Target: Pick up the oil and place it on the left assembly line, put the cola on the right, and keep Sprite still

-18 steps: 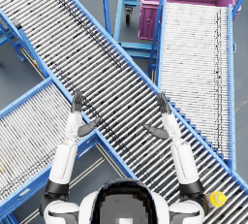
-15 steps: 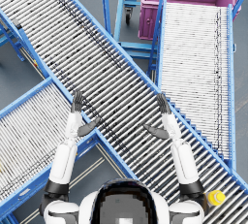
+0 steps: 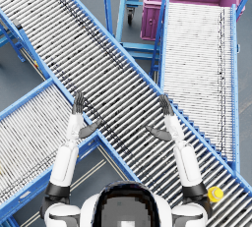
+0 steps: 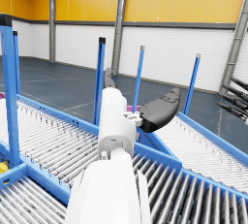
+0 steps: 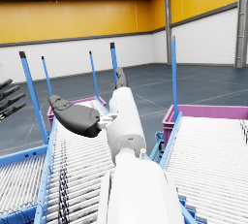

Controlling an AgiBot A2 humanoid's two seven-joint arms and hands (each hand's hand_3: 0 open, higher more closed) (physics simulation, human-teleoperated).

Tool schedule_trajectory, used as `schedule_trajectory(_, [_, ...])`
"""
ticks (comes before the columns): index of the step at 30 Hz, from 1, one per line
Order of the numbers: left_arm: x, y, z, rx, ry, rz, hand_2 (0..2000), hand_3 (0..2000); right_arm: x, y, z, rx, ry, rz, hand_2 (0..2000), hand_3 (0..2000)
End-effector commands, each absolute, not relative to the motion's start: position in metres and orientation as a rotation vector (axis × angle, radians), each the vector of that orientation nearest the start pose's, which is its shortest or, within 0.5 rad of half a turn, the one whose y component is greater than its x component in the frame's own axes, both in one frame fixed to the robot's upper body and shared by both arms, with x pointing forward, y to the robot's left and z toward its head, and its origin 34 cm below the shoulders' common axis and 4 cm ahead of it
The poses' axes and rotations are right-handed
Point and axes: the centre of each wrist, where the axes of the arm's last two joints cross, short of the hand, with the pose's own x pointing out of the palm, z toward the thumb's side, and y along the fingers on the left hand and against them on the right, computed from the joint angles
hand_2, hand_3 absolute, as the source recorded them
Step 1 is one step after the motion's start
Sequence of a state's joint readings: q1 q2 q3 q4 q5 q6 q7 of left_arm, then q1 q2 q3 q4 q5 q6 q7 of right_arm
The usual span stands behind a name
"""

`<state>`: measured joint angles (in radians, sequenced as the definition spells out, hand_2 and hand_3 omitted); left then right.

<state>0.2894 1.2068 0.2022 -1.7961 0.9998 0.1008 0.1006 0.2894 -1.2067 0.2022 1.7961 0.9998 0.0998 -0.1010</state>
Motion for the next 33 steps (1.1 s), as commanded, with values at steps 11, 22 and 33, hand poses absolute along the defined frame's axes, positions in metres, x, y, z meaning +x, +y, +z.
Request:
schedule_trajectory(11, [0.2545,0.2007,0.2286,0.074,-0.388,-1.777,0,0,0.2545,-0.2007,0.2286,-0.134,-0.376,1.971,0,0])
schedule_trajectory(22, [0.2545,0.2007,0.2286,0.074,-0.388,-1.777,0,0,0.2545,-0.2007,0.2286,-0.134,-0.376,1.971,0,0])
schedule_trajectory(33, [0.2545,0.2007,0.2286,0.074,-0.388,-1.777,0,0,0.2545,-0.2007,0.2286,-0.134,-0.376,1.971,0,0])
